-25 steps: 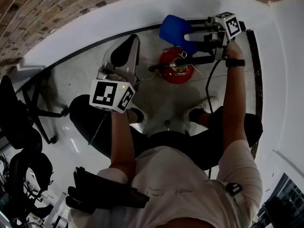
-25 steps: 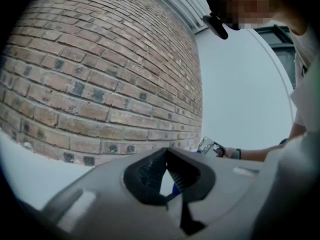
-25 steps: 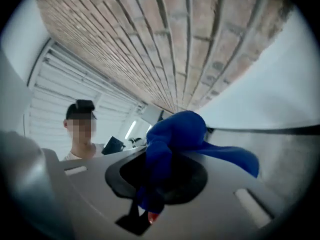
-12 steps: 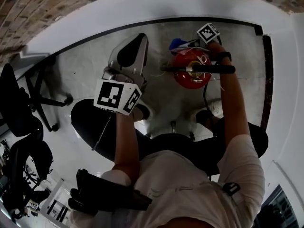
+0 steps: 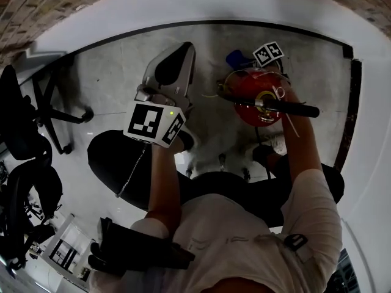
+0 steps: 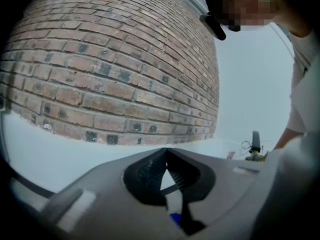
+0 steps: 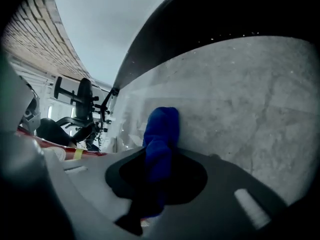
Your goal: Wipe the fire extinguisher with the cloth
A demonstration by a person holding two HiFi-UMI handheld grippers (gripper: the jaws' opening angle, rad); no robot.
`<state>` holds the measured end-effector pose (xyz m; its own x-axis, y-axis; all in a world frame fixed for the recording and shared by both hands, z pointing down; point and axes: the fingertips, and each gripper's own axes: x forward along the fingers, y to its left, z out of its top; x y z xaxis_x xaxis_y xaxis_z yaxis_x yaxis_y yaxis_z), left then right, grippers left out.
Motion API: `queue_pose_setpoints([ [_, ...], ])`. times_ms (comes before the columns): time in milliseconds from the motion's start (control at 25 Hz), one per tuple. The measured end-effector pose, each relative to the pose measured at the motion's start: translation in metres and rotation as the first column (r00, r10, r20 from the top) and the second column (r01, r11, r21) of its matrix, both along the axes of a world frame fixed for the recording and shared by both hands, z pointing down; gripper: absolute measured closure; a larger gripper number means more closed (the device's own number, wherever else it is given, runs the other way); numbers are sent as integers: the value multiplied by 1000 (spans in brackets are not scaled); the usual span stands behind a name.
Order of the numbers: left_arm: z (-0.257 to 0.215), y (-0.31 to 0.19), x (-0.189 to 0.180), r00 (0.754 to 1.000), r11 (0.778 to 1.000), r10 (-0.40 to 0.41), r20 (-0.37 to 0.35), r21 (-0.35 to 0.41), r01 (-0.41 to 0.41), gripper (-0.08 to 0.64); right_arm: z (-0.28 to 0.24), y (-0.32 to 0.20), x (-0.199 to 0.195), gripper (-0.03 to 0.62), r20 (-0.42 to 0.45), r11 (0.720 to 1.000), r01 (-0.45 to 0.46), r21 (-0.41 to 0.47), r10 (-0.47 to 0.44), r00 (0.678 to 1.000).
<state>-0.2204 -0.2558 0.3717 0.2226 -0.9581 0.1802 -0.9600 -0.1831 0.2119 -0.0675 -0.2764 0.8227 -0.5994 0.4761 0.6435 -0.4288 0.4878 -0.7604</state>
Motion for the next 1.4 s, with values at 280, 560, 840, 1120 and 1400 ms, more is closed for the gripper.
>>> queue_pose_setpoints([
  [280,-24,-1,-4,1000,999,16,-2,39,-15,560,-216,-57,-33,518,424,976,-101,-192,175,889],
  [560,-40,-6,-5,1000,997,17,-16,78,-15,559,-416,-13,-51,515,748,900,399,-174,-143,648],
  [840,-36,-9,-17,999,997,-9,-40,75,12,559,-307,42,-57,515,489,770,592,-239,-431,759],
  [1120,-7,-5,-26,999,999,-38,-33,19,38,560,-106,56,-58,515,262,799,570,-191,-519,814],
  [1400,24,9,-38,996,995,-88,-26,-44,87,558,-1,49,-49,520,92,840,539,-69,-532,842],
])
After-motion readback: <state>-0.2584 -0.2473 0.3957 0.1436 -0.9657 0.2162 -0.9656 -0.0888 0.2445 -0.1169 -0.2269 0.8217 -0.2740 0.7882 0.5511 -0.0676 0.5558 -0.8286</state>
